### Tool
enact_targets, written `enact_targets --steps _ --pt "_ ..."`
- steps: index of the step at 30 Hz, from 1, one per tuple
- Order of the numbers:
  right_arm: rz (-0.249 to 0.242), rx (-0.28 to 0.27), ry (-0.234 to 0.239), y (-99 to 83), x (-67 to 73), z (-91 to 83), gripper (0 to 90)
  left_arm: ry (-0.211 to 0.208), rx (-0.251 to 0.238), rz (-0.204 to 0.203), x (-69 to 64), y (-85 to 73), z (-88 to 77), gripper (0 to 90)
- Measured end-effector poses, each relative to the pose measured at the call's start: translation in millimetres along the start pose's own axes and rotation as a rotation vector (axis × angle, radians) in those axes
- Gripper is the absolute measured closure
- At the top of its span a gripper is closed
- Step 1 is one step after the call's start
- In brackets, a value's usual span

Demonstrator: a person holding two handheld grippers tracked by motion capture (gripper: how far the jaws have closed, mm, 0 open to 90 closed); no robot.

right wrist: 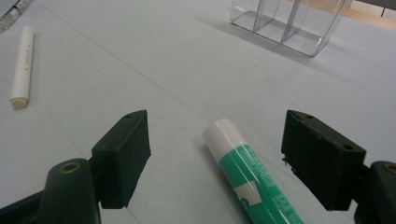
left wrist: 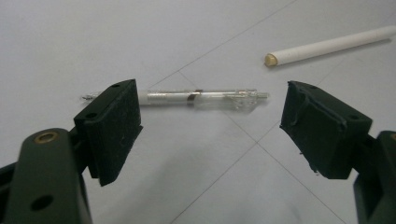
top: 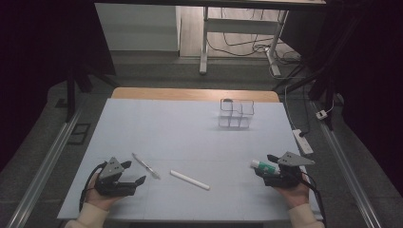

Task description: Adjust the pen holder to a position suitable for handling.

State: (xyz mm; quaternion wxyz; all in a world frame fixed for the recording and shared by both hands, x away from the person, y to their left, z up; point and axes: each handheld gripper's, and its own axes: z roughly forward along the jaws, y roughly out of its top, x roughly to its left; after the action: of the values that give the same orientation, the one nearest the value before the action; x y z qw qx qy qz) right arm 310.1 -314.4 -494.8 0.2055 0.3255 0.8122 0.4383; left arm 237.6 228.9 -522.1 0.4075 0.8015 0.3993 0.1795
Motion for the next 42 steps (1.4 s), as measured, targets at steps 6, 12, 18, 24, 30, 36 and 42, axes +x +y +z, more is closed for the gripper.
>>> enact_targets --steps 6,12,18,24,30,36,42 --pt "0.004 0.010 -0.017 6.5 -1.9 1.9 24.0 0.002 -0.005 -0.001 0.5 0.0 -0.4 20.5" --pt "0.013 0.019 -0.036 15.1 -6.5 6.4 25.1 0.002 -0.001 0.002 0.5 0.1 0.5 20.5" --pt "0.026 0.017 -0.061 26.7 -13.3 11.9 26.1 0.000 -0.001 0.007 0.4 0.3 1.3 20.5" --pt "0.025 0.003 -0.072 39.6 -18.1 17.7 27.5 0.005 0.000 0.006 0.5 0.4 1.3 20.7" --pt "0.019 0.005 -0.083 48.1 -21.1 23.9 29.1 0.008 0.000 0.006 0.3 0.4 1.0 20.7" --pt "0.027 0.016 -0.087 51.6 -25.6 28.8 32.5 0.007 0.002 0.006 0.4 0.1 1.6 20.8" --pt "0.031 0.033 -0.101 54.0 -31.0 36.2 37.6 0.004 0.000 0.006 0.0 0.1 1.7 20.7"
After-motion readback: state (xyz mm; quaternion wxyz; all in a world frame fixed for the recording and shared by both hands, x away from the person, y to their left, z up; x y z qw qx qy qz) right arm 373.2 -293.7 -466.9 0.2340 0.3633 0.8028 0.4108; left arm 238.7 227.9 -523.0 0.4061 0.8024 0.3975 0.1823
